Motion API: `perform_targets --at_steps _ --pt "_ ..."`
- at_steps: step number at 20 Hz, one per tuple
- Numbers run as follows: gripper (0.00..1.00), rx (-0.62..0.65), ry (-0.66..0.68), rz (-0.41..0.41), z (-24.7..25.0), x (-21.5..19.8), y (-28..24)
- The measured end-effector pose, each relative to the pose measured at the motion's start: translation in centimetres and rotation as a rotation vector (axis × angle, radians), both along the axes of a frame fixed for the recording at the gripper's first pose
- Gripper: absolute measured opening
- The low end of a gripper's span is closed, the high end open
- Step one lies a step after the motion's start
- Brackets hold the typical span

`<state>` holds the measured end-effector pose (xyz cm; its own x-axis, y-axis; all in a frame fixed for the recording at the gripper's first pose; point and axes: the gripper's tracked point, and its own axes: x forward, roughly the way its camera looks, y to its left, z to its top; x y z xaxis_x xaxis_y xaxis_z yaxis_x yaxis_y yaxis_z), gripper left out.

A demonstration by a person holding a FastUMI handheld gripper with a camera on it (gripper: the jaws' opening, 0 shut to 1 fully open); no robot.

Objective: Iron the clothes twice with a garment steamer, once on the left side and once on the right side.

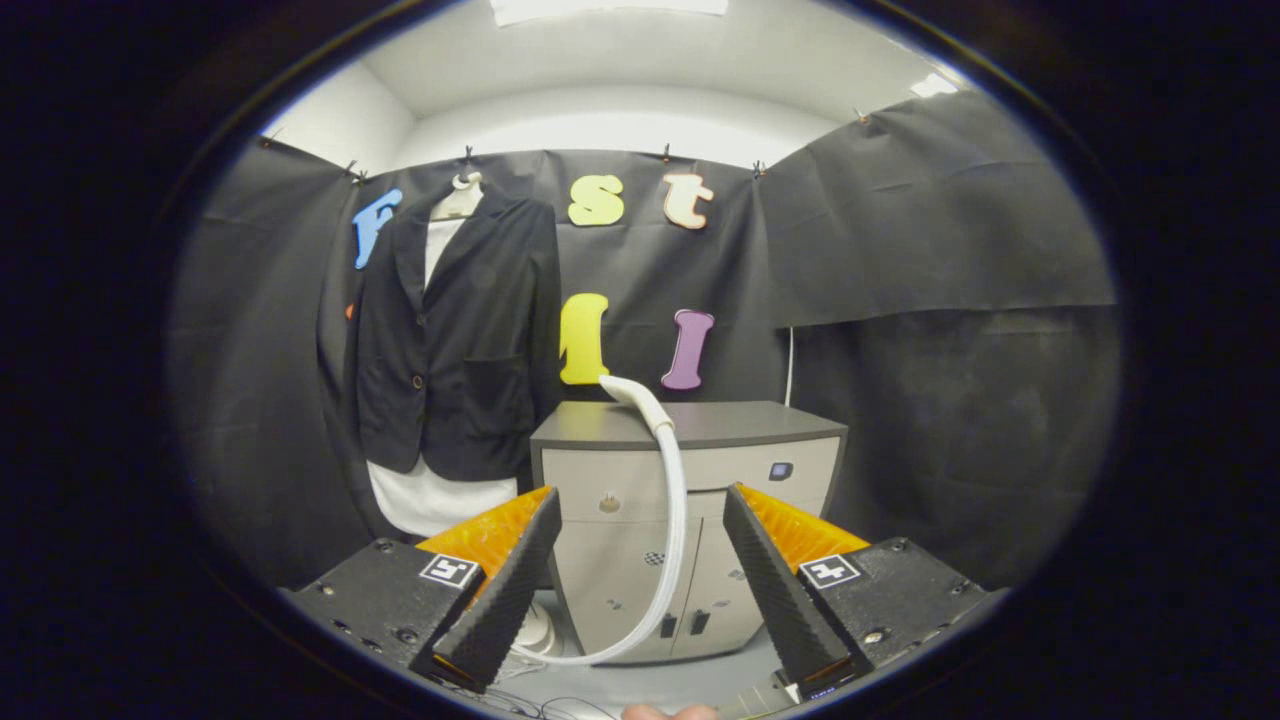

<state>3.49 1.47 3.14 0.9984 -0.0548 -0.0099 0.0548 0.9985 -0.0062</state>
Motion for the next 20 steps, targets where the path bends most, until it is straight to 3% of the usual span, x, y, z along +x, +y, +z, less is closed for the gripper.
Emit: perform_targets --at_steps 11,20 --pt "1.0 -0.006 0.108 0.105 5.8 14.1 -3.8" --pt "1.0 0.033 0.417 0.24 5.5 26.4 -4.1"
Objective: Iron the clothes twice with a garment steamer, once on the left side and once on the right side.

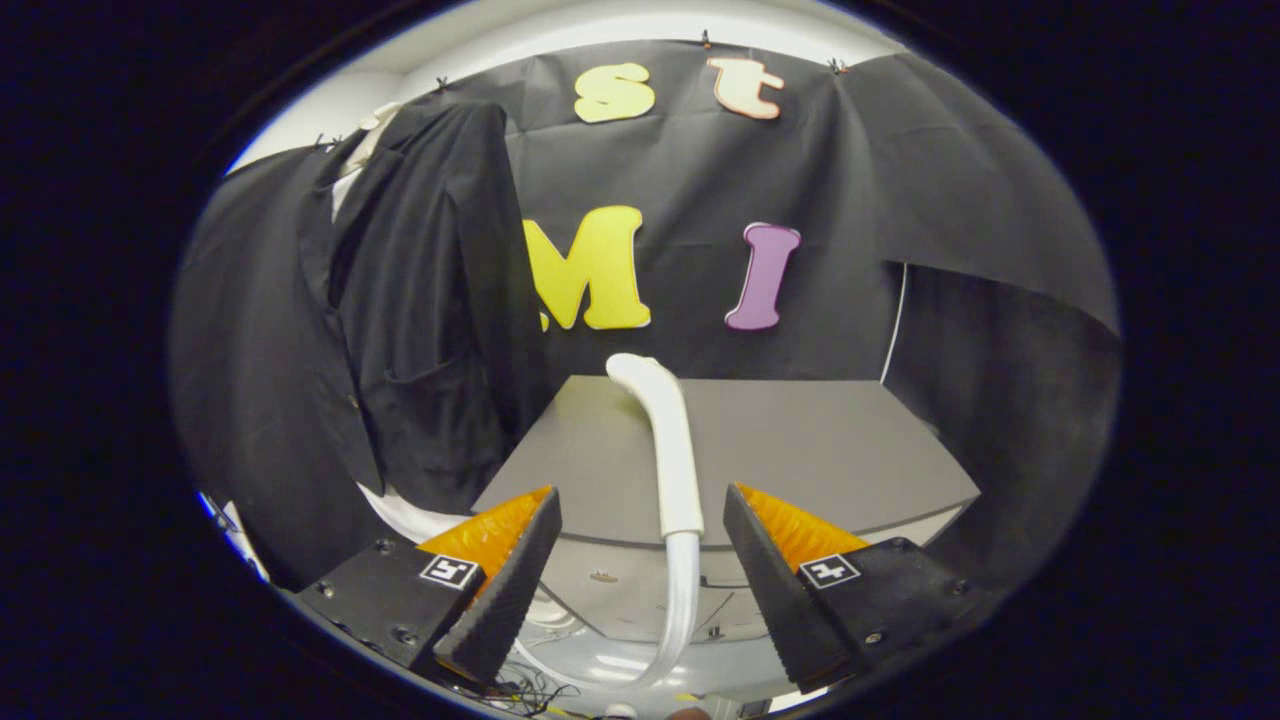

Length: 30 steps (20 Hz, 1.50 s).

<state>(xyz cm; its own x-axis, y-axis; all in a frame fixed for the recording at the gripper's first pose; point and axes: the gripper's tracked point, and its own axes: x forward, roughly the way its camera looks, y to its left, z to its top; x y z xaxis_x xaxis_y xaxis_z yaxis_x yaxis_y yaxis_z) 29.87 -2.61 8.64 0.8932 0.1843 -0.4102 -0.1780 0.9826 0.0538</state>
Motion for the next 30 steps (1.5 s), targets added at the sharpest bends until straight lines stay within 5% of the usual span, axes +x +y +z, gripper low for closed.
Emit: perform_targets --at_steps 7,14,20,23,30 --pt "1.0 0.004 0.255 0.042 -3.2 5.5 -0.2" --pt "0.85 -0.018 0.437 0.059 -6.6 8.9 -0.8" --pt "0.67 -0.098 0.491 0.031 -8.1 9.6 -1.8" --pt "0.43 -0.08 0.484 0.012 -7.6 9.9 -1.6" --pt "0.32 -0.002 0.429 -0.05 -6.8 8.1 -2.1"
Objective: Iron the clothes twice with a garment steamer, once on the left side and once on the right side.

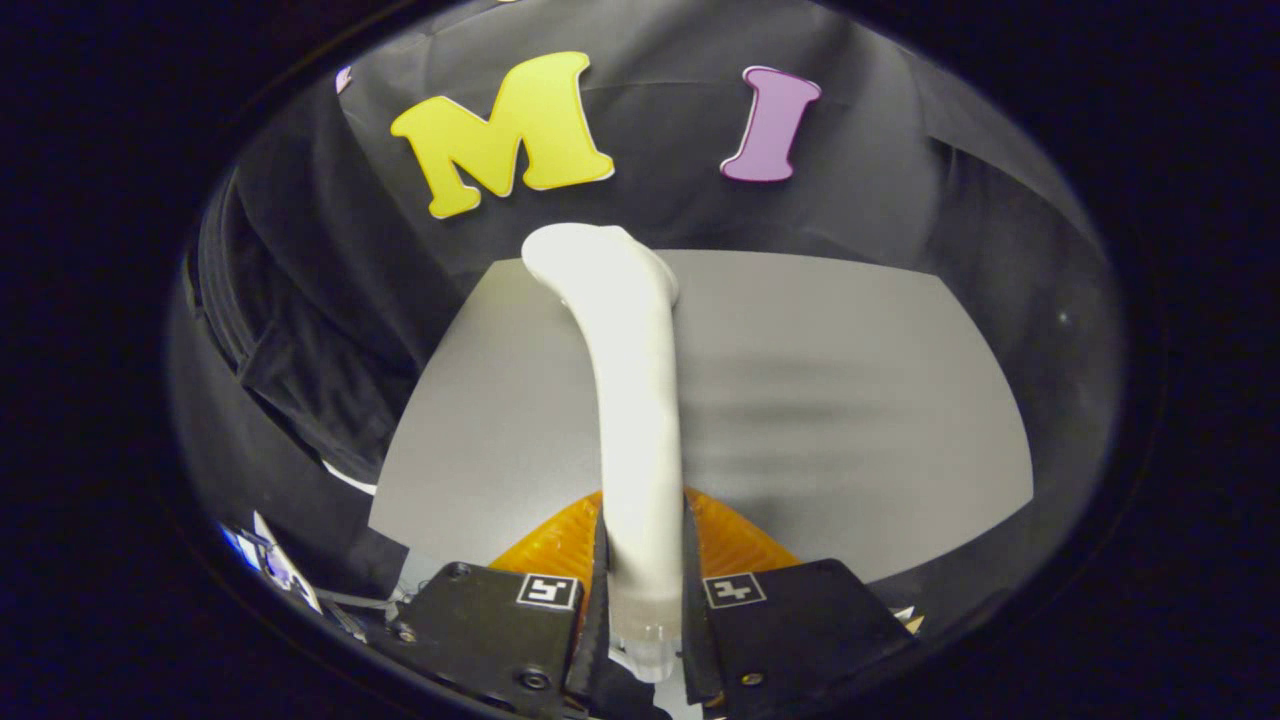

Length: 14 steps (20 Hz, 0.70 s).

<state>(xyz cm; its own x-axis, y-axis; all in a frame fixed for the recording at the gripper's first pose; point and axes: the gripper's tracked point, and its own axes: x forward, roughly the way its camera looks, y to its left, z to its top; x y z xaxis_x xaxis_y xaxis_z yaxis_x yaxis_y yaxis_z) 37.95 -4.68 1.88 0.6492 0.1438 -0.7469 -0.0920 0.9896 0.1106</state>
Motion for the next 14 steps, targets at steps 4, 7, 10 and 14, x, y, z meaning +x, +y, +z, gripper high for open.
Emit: perform_targets --at_steps 4,7,10,14 --pt "0.31 0.034 -0.077 -0.008 2.4 -3.0 1.7" --pt "0.31 0.057 -0.124 -0.018 3.9 -5.8 3.0" --pt "0.31 0.069 -0.193 -0.042 6.1 -7.9 3.9" --pt "0.31 0.081 -0.314 -0.061 10.6 -10.8 6.3"
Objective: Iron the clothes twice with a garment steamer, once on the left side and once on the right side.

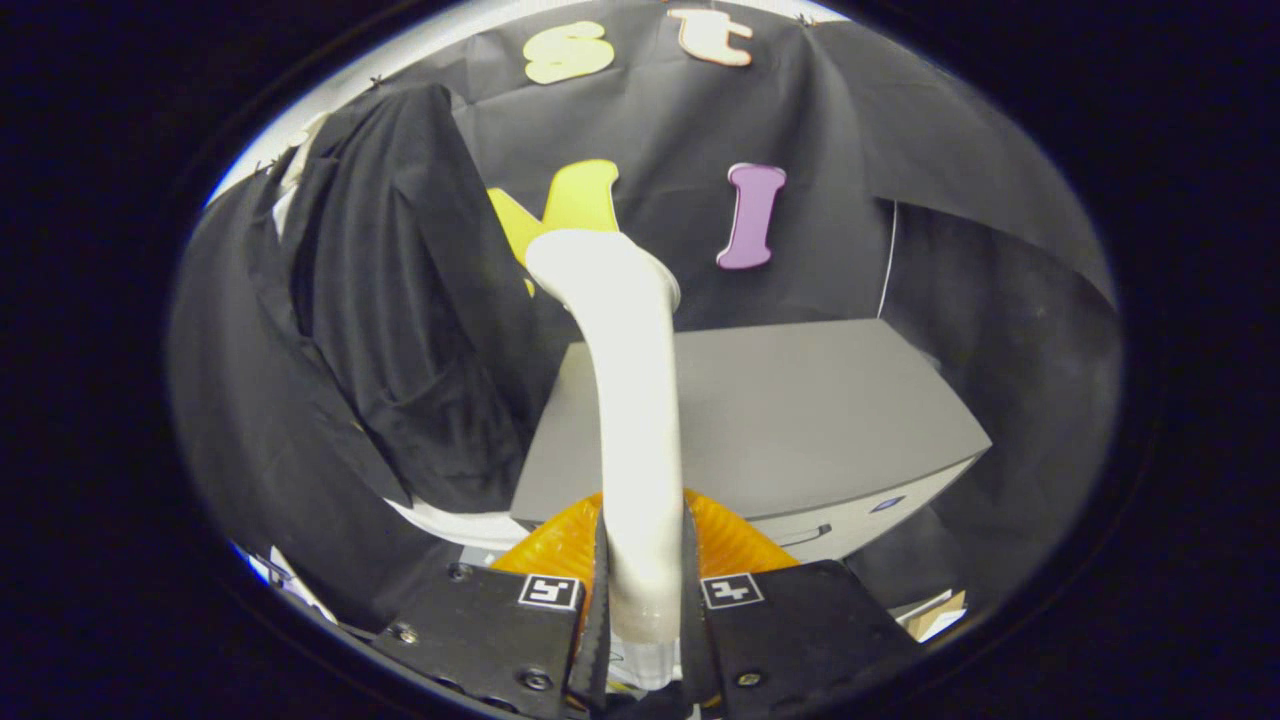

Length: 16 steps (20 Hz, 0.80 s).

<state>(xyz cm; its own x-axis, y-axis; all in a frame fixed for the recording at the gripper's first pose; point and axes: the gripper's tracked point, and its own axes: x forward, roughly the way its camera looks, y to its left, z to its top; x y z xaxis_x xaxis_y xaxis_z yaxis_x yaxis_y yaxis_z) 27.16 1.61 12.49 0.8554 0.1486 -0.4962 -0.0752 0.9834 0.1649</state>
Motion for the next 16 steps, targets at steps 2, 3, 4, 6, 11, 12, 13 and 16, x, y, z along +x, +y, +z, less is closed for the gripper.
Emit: perform_targets --at_steps 2,3,4,6,11,12,13,16 --pt "0.31 -0.002 -0.051 0.007 2.1 -0.9 1.6" --pt "0.31 -0.005 -0.072 0.018 3.0 -1.2 2.8" --pt "0.31 -0.006 -0.095 0.029 3.9 -1.4 4.0" --pt "0.31 -0.012 -0.135 0.054 5.7 -1.4 6.4" --pt "0.31 -0.032 -0.236 0.115 9.8 -0.4 12.5" --pt "0.31 -0.036 -0.257 0.128 10.8 -0.2 13.7" --pt "0.31 -0.037 -0.276 0.136 11.7 0.2 14.8" --pt "0.31 -0.06 -0.337 0.121 13.7 2.1 17.4"
